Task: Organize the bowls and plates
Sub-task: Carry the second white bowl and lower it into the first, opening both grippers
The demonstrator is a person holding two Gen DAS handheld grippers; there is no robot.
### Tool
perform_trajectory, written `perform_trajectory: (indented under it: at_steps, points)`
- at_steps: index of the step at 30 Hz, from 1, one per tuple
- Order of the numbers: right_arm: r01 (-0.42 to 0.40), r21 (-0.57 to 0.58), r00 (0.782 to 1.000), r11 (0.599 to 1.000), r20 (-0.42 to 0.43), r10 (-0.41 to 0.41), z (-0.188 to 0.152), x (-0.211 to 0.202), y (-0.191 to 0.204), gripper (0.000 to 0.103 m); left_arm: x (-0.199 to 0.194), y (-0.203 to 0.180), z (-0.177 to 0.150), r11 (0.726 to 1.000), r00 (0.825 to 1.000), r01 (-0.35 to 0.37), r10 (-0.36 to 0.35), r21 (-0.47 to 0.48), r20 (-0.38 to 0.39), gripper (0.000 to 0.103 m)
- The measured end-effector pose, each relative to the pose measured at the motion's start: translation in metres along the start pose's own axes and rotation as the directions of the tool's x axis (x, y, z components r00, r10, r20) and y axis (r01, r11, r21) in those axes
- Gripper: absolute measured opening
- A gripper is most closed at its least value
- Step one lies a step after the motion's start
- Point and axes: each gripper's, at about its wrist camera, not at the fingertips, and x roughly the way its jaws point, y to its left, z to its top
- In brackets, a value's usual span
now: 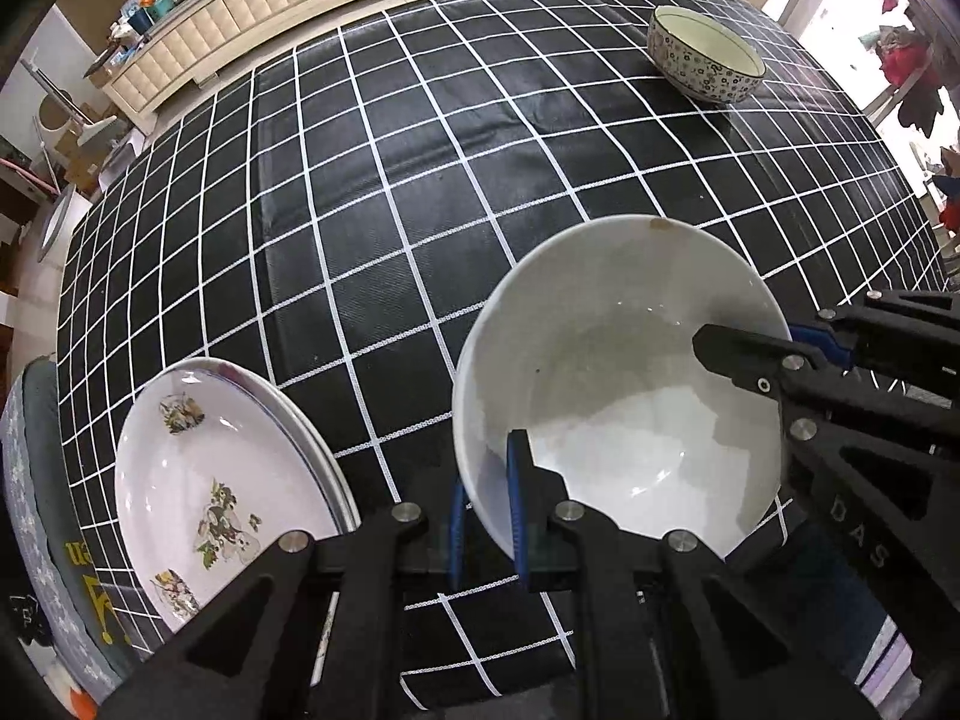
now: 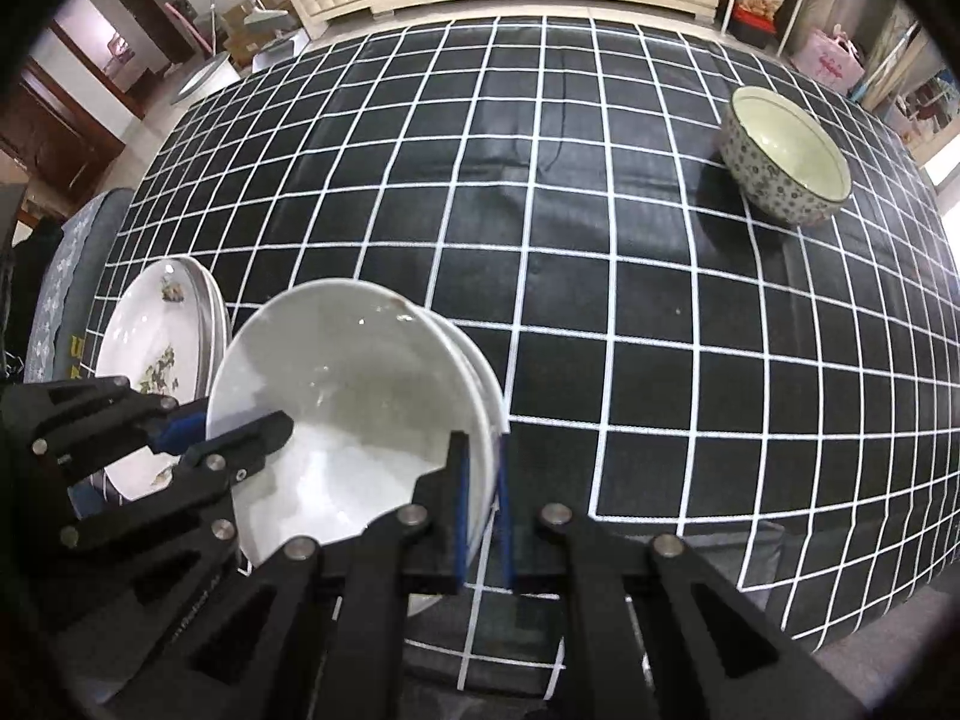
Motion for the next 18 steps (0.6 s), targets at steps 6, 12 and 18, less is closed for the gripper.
perform_trajectory:
  at_steps: [6, 12, 18]
  points:
    - [0.031, -0.031, 1.000, 0.999, -0.002, -0.031, -0.002, 0.001, 0.009, 0.011, 0.003, -0.004, -0.002, 0.999, 0.999, -0.046, 0.046, 0.013, -0.010, 0.012]
    - [0.016, -0.001, 1.000, 1.000, -0.018, -0.016, 0.000, 0.003, 0.001, 0.011, 0.001, 0.000, -0.004, 1.000, 1.000, -0.020, 0.020, -0.003, -0.011, 0.017]
    - [0.010, 0.015, 1.000, 1.000, -0.020, -0.010, 0.000, 0.000, 0.000, 0.012, -0.011, 0.008, -0.008, 1.000, 1.000, -0.018, 0.018, -0.010, 0.023, 0.020]
